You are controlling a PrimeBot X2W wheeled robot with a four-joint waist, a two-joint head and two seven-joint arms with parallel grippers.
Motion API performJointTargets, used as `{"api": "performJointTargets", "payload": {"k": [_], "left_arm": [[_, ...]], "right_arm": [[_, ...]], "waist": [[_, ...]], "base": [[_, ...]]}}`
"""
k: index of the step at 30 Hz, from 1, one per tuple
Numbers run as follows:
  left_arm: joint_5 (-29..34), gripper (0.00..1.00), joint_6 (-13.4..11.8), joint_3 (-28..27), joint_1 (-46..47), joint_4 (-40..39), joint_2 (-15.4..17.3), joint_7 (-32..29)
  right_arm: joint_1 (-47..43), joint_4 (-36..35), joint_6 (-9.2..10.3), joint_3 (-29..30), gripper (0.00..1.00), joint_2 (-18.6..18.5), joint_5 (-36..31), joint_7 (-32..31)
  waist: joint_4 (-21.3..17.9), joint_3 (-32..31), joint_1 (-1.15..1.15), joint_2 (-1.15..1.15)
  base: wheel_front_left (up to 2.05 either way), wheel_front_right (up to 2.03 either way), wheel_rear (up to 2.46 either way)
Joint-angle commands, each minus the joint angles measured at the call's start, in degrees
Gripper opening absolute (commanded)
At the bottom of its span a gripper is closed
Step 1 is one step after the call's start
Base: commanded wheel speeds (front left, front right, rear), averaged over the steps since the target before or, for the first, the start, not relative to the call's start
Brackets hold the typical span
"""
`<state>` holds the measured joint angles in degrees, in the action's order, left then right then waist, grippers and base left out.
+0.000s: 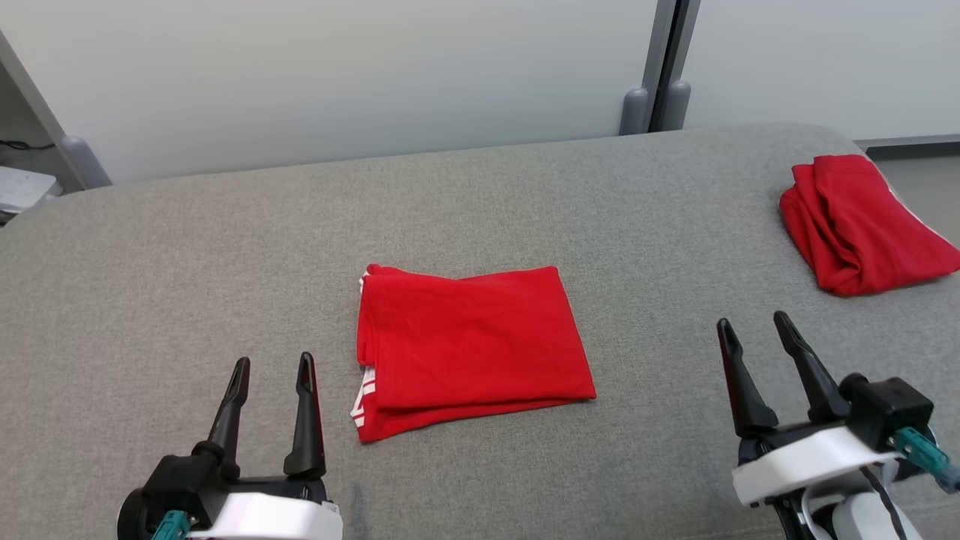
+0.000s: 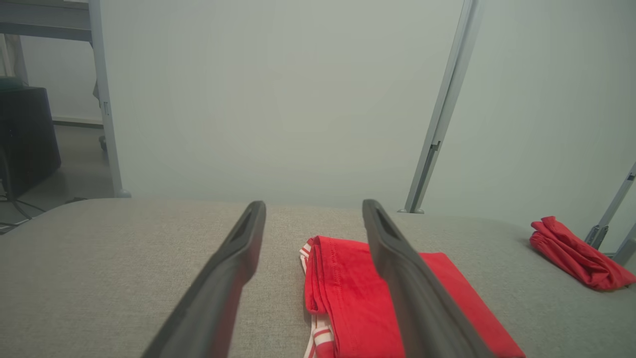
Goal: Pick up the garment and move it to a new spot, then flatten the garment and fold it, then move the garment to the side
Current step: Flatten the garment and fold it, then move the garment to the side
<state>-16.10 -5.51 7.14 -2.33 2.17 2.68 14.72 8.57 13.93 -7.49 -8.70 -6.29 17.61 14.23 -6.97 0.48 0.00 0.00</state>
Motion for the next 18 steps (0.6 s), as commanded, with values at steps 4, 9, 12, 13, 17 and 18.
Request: {"api": "performJointTargets", "payload": {"k": [4,9,12,13,17,18], "left_arm": [[1.59,1.00,0.84,-2.23,0.20,-0.93,0.20,0.28],[1.54,1.00,0.76,-2.58,-0.70,-0.81,0.20,0.28],[2.32,1.00,0.76,-2.86,-1.45,-0.82,0.20,0.28],[2.65,1.00,0.84,-2.94,-1.69,-0.85,0.20,0.28],[2.90,1.00,1.06,-3.16,-2.21,-0.92,0.20,0.28],[2.93,1.00,1.09,-3.14,-2.28,-0.94,0.20,0.28]], "right_arm": [[-1.93,-3.33,0.00,0.70,1.00,-0.58,-0.10,0.76],[-4.69,-4.49,0.00,1.74,1.00,-0.18,-0.38,0.76],[-5.55,-4.77,0.00,1.91,1.00,0.19,-0.46,0.76],[-5.70,-4.78,0.00,1.92,1.00,0.32,-0.49,0.76],[-5.55,-4.72,0.00,1.58,1.00,0.58,-0.72,0.76],[-5.42,-4.70,0.00,1.48,1.00,0.58,-0.74,0.76]], "waist": [[0.33,-1.05,0.00,0.00],[0.57,-2.10,0.00,0.00],[0.60,-2.69,0.00,0.00],[0.62,-2.83,0.00,0.00],[0.92,-3.00,0.00,0.00],[1.03,-2.98,0.00,0.00]], "base": [[0.00,0.00,0.00],[0.00,0.00,0.00],[0.00,0.00,0.00],[0.00,0.00,0.00],[0.00,0.00,0.00],[0.00,0.00,0.00]]}}
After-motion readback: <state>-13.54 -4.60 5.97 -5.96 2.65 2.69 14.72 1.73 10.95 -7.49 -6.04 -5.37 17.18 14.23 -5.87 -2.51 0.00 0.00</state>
